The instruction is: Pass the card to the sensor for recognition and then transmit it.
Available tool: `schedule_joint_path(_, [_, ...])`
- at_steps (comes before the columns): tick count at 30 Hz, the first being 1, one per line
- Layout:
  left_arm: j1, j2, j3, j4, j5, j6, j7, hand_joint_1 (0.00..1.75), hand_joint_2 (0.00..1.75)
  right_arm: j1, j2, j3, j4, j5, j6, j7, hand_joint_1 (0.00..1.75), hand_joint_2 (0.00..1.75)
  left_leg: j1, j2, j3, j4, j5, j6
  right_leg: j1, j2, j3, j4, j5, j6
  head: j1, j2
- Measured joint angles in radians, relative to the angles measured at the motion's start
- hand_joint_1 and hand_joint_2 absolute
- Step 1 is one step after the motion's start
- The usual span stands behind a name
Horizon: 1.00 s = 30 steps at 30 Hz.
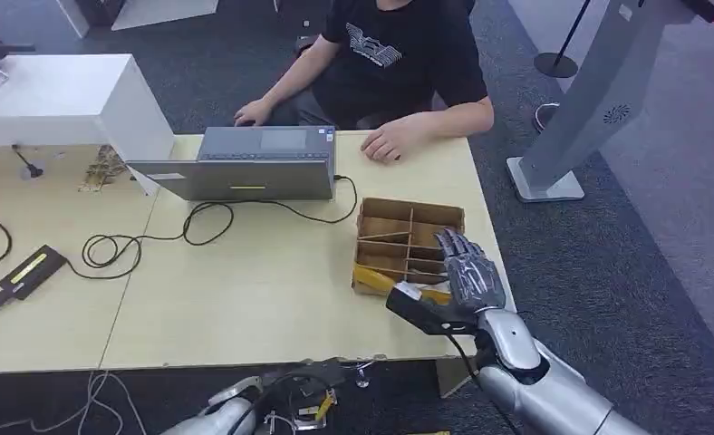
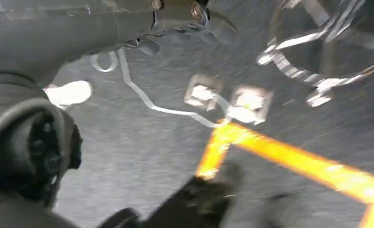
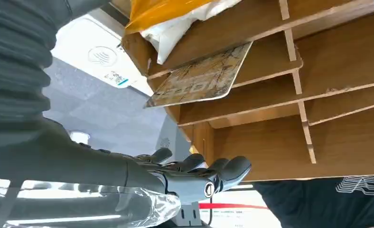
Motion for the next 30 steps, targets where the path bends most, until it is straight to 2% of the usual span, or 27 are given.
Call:
schedule_joint_path(3, [0.022, 0.001, 0.055, -0.061, 0.018, -0.109, -0.015, 0.00, 0.00, 0.005, 0.002, -0.006, 0.000, 0.006, 0.003, -0.001, 0.00, 1.75, 0.000, -0.001, 0.000, 0.000, 0.000, 0.000, 0.000, -0.001, 0.000, 0.000, 0.000, 0.000, 0.000, 0.000])
schedule_joint_path(5, [0.031, 0.001, 0.097, -0.113, 0.057, -0.236, -0.038, 0.00, 0.00, 0.010, 0.003, -0.011, 0.000, 0.018, 0.006, 0.000, 0.00, 1.75, 0.000, -0.001, 0.000, 0.000, 0.000, 0.000, 0.000, -0.001, 0.000, 0.000, 0.000, 0.000, -0.001, 0.000])
schedule_joint_path(7, [0.039, 0.000, 0.122, -0.143, 0.110, -0.299, -0.068, 0.00, 0.00, 0.017, 0.004, -0.019, -0.002, 0.024, 0.010, 0.002, 0.00, 1.75, 0.000, -0.001, 0.000, 0.000, 0.000, 0.000, 0.000, -0.001, 0.000, 0.000, 0.000, 0.000, 0.000, 0.000])
schedule_joint_path(10, [0.059, -0.003, 0.150, -0.185, 0.177, -0.309, -0.117, 0.00, 0.00, 0.029, 0.004, -0.030, -0.012, 0.039, 0.016, 0.014, 0.00, 1.75, 0.000, -0.001, 0.000, 0.000, 0.000, 0.000, 0.000, -0.001, 0.000, 0.000, 0.000, 0.000, 0.000, 0.000])
schedule_joint_path(14, [0.080, -0.011, 0.163, -0.214, 0.162, -0.309, -0.117, 0.00, 0.00, 0.049, 0.004, -0.051, -0.028, 0.047, 0.017, 0.029, 0.00, 1.75, 0.000, -0.001, 0.000, 0.000, 0.000, 0.000, 0.000, -0.001, 0.000, 0.000, 0.000, 0.000, 0.000, 0.000])
schedule_joint_path(15, [0.091, -0.007, 0.164, -0.223, 0.146, -0.309, -0.076, 0.00, 0.00, 0.057, 0.002, -0.056, -0.032, 0.056, 0.012, 0.052, 0.00, 1.75, 0.000, -0.001, 0.000, 0.000, 0.000, 0.000, 0.000, -0.001, 0.000, 0.000, 0.000, 0.000, -0.001, 0.000])
schedule_joint_path(16, [0.110, 0.012, 0.161, -0.258, 0.115, -0.309, 0.020, 0.00, 0.00, 0.078, -0.009, -0.066, -0.042, 0.064, 0.005, 0.079, 0.00, 1.75, 0.000, -0.001, 0.001, 0.000, 0.000, 0.000, 0.001, -0.002, 0.001, 0.000, 0.000, 0.000, -0.001, 0.000])
schedule_joint_path(17, [0.136, 0.028, 0.154, -0.300, 0.093, -0.309, 0.086, 0.00, 0.00, 0.102, -0.020, -0.082, -0.058, 0.071, 0.000, 0.103, 0.00, 1.75, 0.001, -0.001, 0.001, 0.000, -0.001, 0.000, 0.001, -0.002, 0.002, 0.000, -0.001, 0.000, 0.001, 0.000])
schedule_joint_path(19, [0.211, 0.082, 0.147, -0.420, 0.054, -0.309, 0.171, 0.00, 0.00, 0.141, -0.050, -0.113, -0.084, 0.074, -0.003, 0.119, 0.00, 1.75, 0.001, 0.000, 0.001, 0.000, -0.003, -0.002, 0.001, 0.000, 0.000, 0.000, -0.001, -0.001, -0.001, 0.000])
schedule_joint_path(20, [0.257, 0.114, 0.147, -0.473, 0.035, -0.309, 0.180, 0.00, 0.00, 0.159, -0.064, -0.128, -0.096, 0.076, -0.003, 0.119, 0.00, 1.75, 0.001, 0.002, 0.001, 0.000, -0.004, -0.002, 0.001, 0.002, 0.000, 0.000, -0.002, -0.001, 0.000, 0.000])
schedule_joint_path(22, [0.352, 0.155, 0.150, -0.554, 0.014, -0.307, 0.178, 0.00, 0.00, 0.205, -0.092, -0.158, -0.126, 0.082, -0.002, 0.119, 0.00, 1.75, 0.001, 0.004, 0.002, 0.000, -0.005, -0.001, 0.001, 0.002, 0.000, 0.000, -0.004, -0.002, 0.000, 0.000])
schedule_joint_path(24, [0.454, 0.162, 0.165, -0.635, -0.031, -0.313, 0.120, 0.00, 0.00, 0.236, -0.106, -0.184, -0.158, 0.090, 0.005, 0.116, 0.00, 1.75, 0.000, 0.006, 0.001, 0.000, -0.006, -0.002, 0.001, 0.004, -0.001, 0.000, -0.004, -0.002, 0.000, 0.000])
schedule_joint_path(25, [0.505, 0.143, 0.194, -0.680, -0.067, -0.313, 0.080, 0.00, 0.00, 0.242, -0.108, -0.193, -0.170, 0.092, 0.011, 0.115, 0.00, 1.75, 0.000, 0.008, 0.001, 0.000, -0.007, -0.001, 0.001, 0.004, -0.002, -0.001, -0.004, -0.002, -0.001, 0.000])
schedule_joint_path(27, [0.559, 0.094, 0.245, -0.745, -0.099, -0.313, 0.060, 0.00, 0.00, 0.243, -0.112, -0.205, -0.182, 0.094, 0.020, 0.114, 0.00, 1.75, 0.000, 0.007, 0.001, 0.000, -0.007, 0.000, 0.000, 0.003, -0.001, -0.001, -0.004, -0.002, 0.000, 0.000])
schedule_joint_path(29, [0.573, 0.067, 0.284, -0.773, -0.081, -0.309, 0.040, 0.00, 0.00, 0.243, -0.112, -0.211, -0.190, 0.095, 0.027, 0.105, 0.00, 1.75, 0.000, 0.004, 0.002, 0.000, -0.007, 0.000, 0.001, 0.002, 0.001, -0.002, -0.004, -0.001, 0.000, 0.000])
schedule_joint_path(30, [0.575, 0.056, 0.309, -0.773, -0.044, -0.309, 0.000, 0.00, 0.00, 0.243, -0.111, -0.212, -0.195, 0.094, 0.030, 0.096, 0.00, 1.75, 0.000, 0.004, 0.002, 0.000, -0.007, 0.000, 0.000, 0.001, 0.001, -0.002, -0.004, -0.001, -0.001, 0.000])
